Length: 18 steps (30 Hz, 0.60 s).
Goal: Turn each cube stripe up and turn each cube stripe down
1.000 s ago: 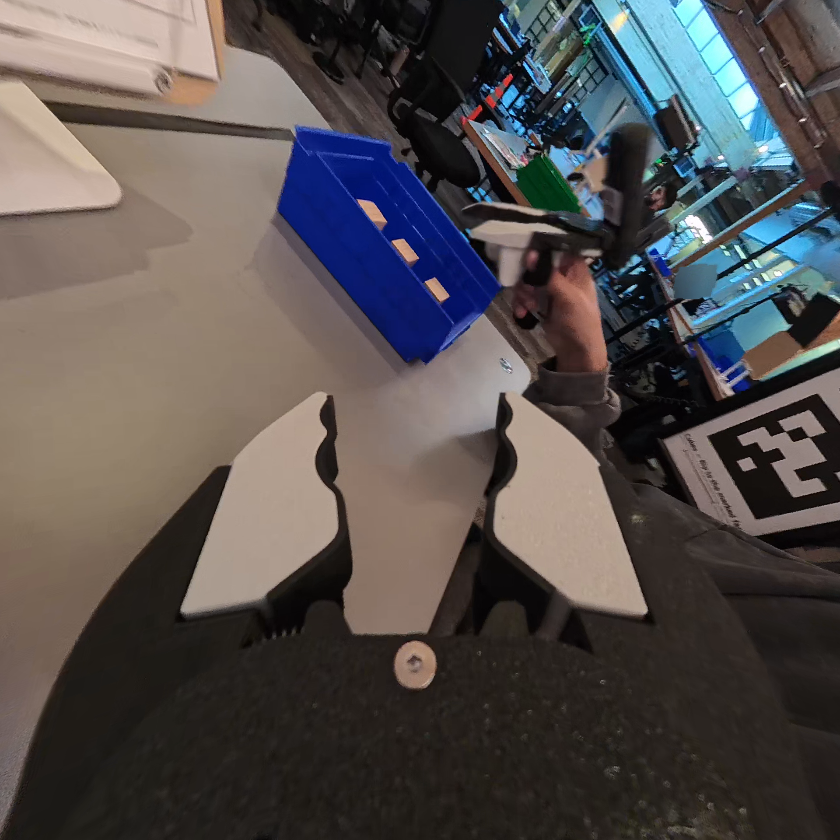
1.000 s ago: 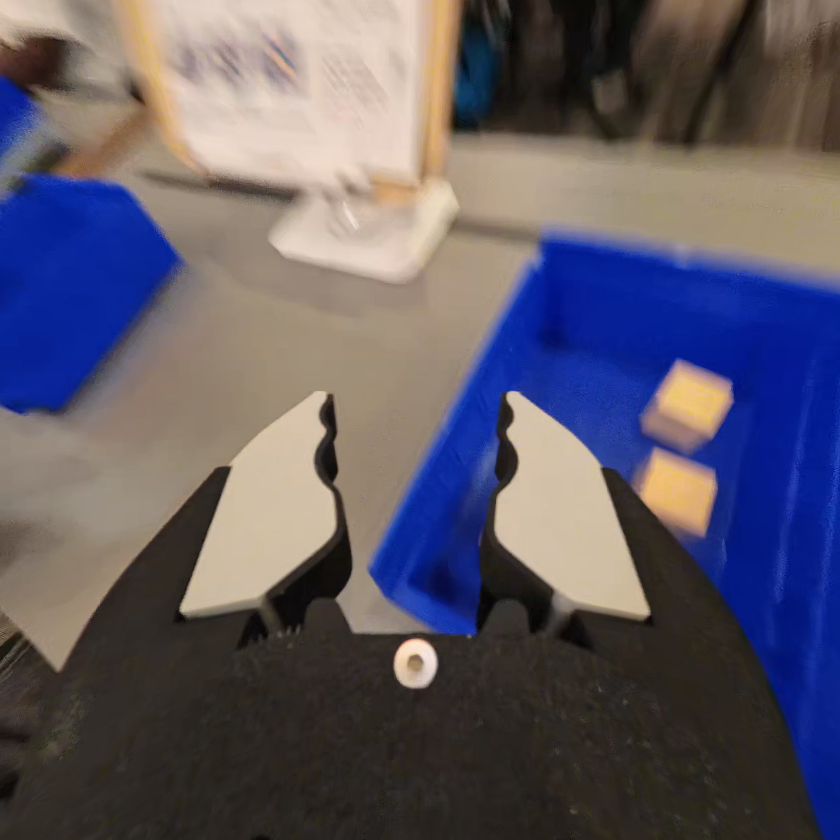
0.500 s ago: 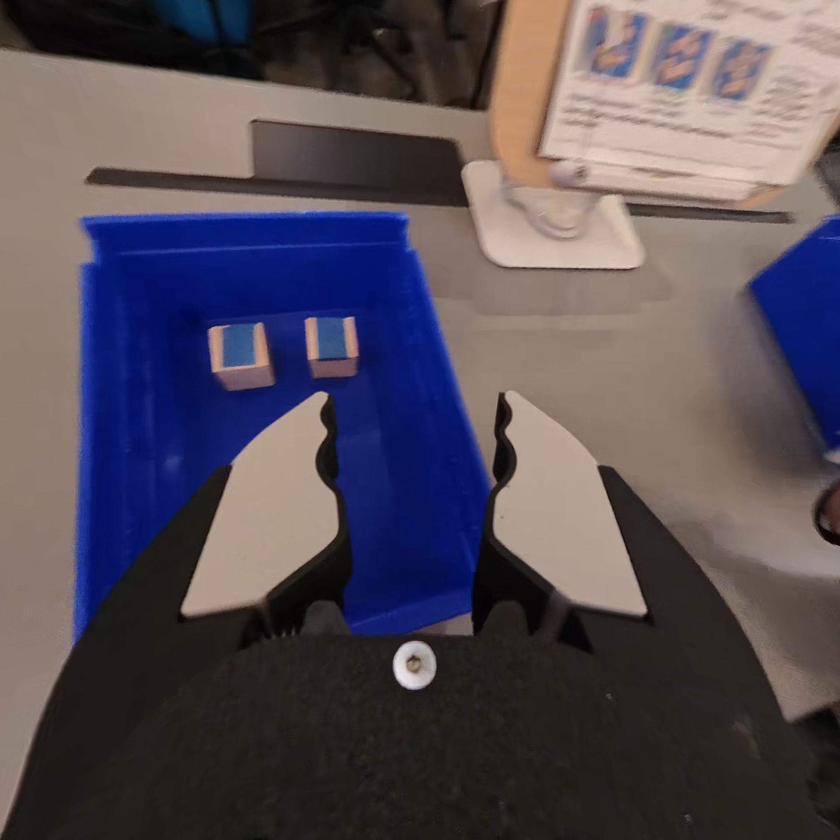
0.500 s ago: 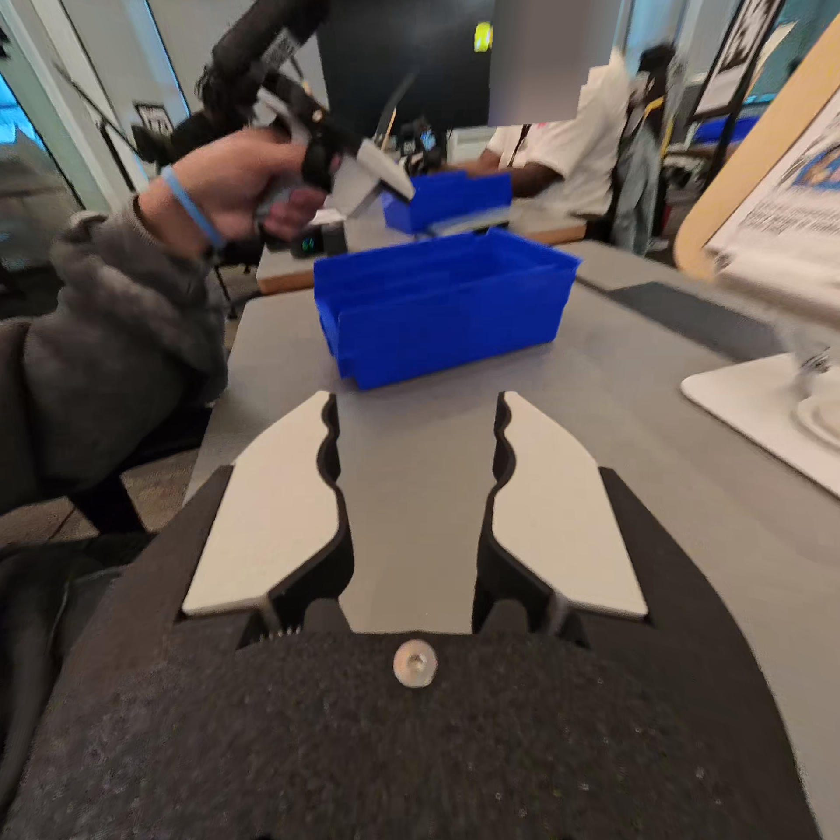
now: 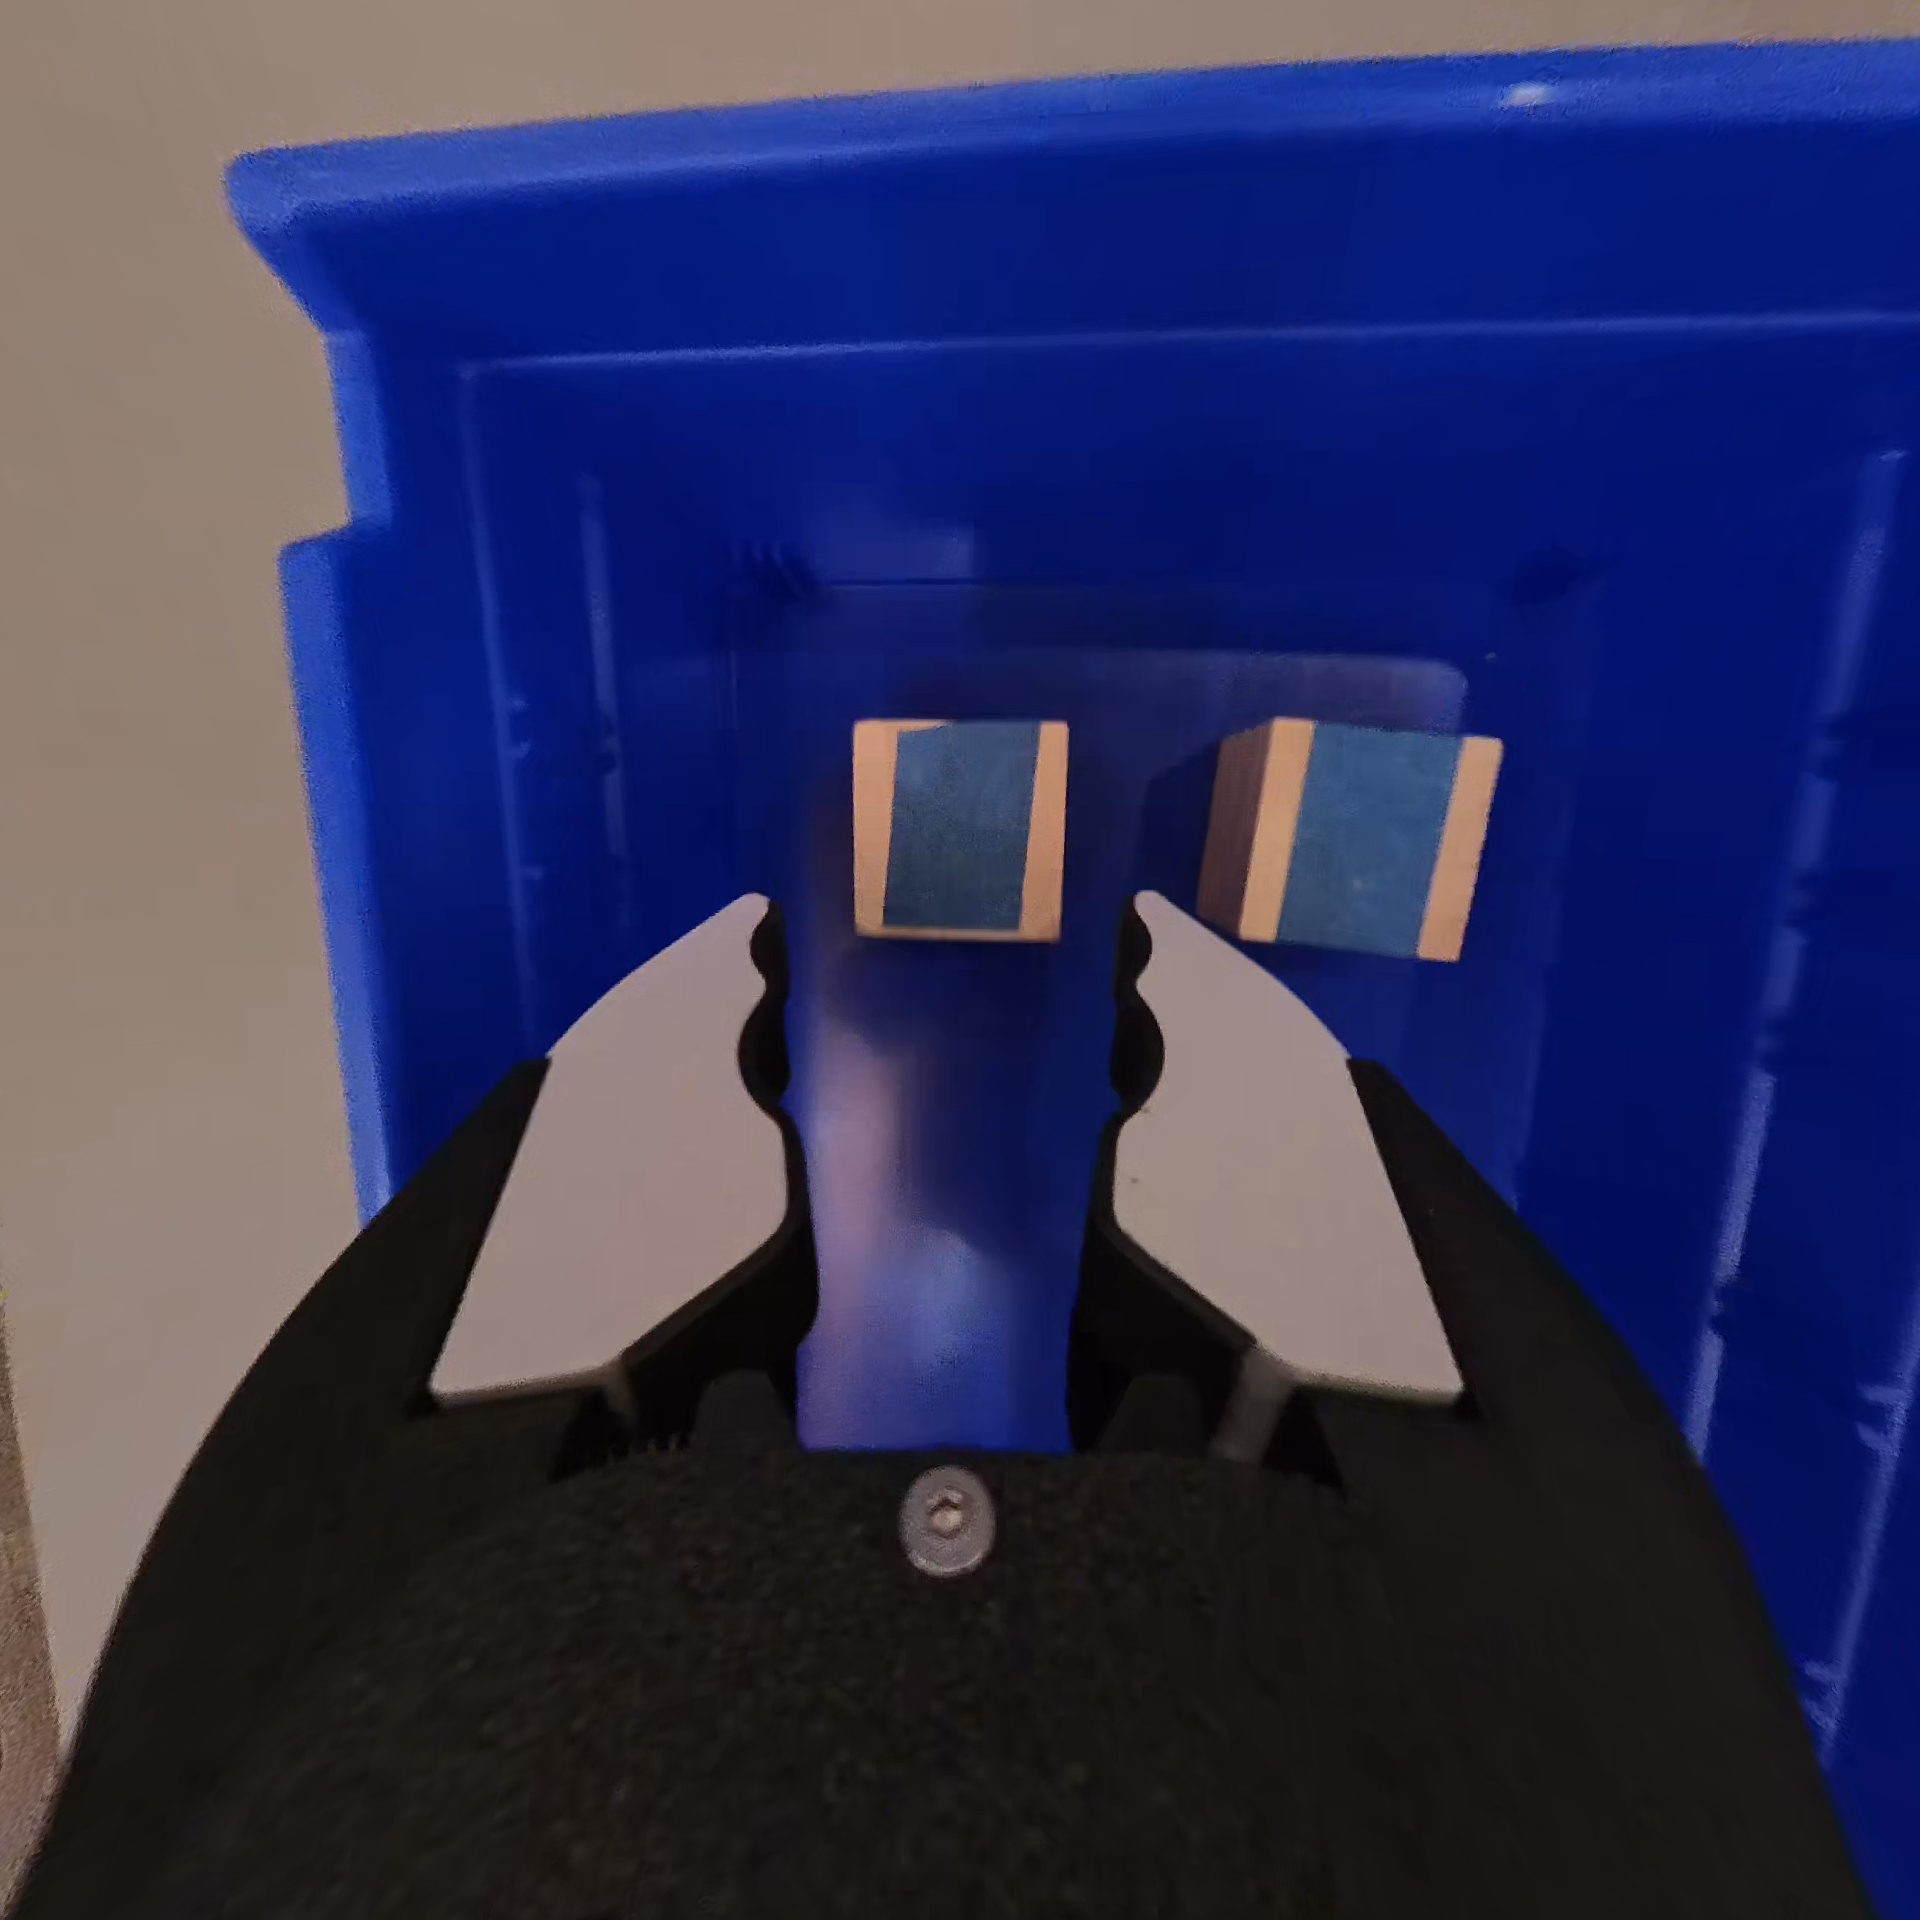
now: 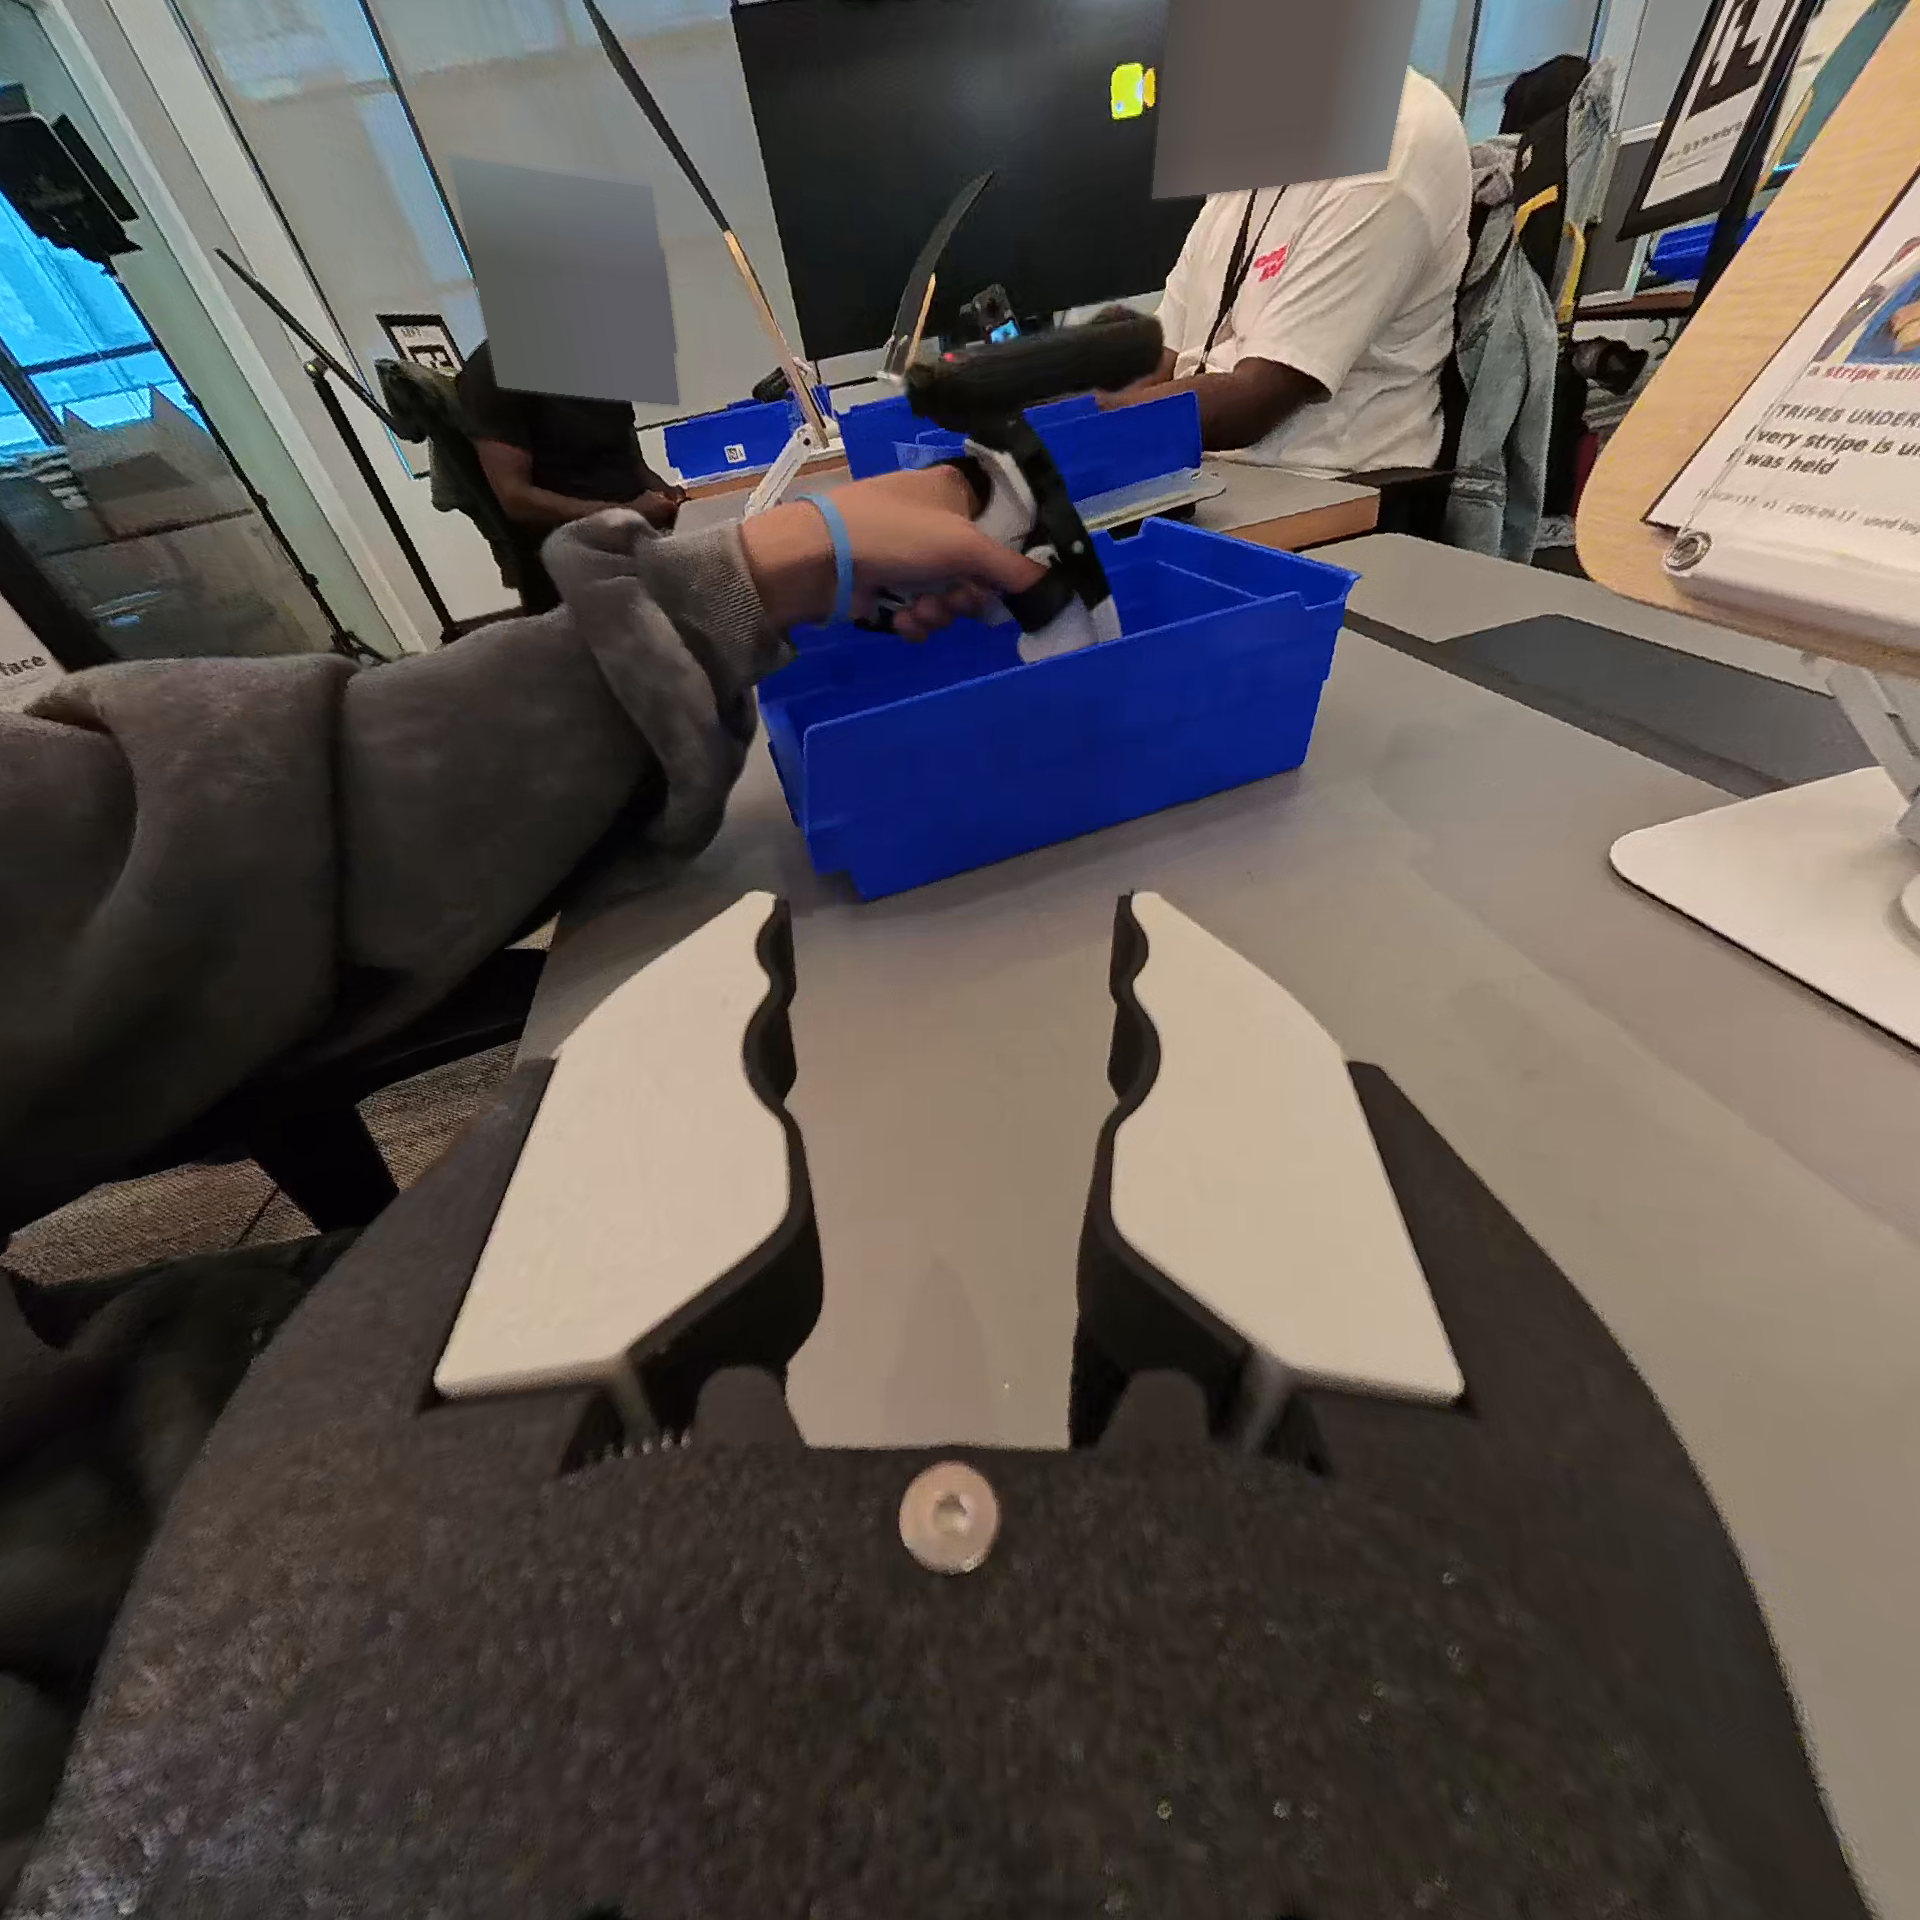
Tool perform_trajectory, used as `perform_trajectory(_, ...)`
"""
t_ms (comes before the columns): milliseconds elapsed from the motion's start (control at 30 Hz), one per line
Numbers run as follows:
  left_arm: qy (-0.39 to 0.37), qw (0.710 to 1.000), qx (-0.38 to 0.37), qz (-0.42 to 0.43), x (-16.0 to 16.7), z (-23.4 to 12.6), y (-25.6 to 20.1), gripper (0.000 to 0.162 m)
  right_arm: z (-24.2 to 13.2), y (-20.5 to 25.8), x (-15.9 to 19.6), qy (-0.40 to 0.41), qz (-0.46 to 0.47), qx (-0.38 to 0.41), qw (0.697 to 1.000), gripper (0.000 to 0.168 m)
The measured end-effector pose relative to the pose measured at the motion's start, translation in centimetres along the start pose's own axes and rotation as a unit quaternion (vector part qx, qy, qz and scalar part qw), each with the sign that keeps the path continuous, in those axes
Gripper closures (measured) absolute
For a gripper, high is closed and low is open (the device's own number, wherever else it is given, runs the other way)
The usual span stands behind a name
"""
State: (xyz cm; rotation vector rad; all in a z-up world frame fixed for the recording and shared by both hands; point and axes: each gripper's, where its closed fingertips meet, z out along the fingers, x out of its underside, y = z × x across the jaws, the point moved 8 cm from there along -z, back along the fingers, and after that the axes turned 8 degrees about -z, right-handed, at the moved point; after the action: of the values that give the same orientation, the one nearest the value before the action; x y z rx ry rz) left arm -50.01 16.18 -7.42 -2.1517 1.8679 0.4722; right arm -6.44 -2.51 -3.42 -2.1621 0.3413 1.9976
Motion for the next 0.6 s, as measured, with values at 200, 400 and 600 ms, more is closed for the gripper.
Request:
perform_trajectory(200, 0.050, 0.999, 0.019, -0.003, -0.6, 3.2, -0.2, 0.118, -0.1, -0.1, 0.2, 0.010, -0.001, -0.001, 1.000, 0.110)
perform_trajectory(400, 0.025, 0.997, 0.067, -0.016, 0.1, 0.1, 0.3, 0.118, -0.5, -0.3, -0.1, 0.008, -0.003, 0.002, 1.000, 0.111)
perform_trajectory(600, -0.102, 0.964, 0.247, -0.006, 2.9, -10.4, -3.3, 0.118, -1.8, -1.0, -0.9, 0.002, -0.007, 0.017, 1.000, 0.111)
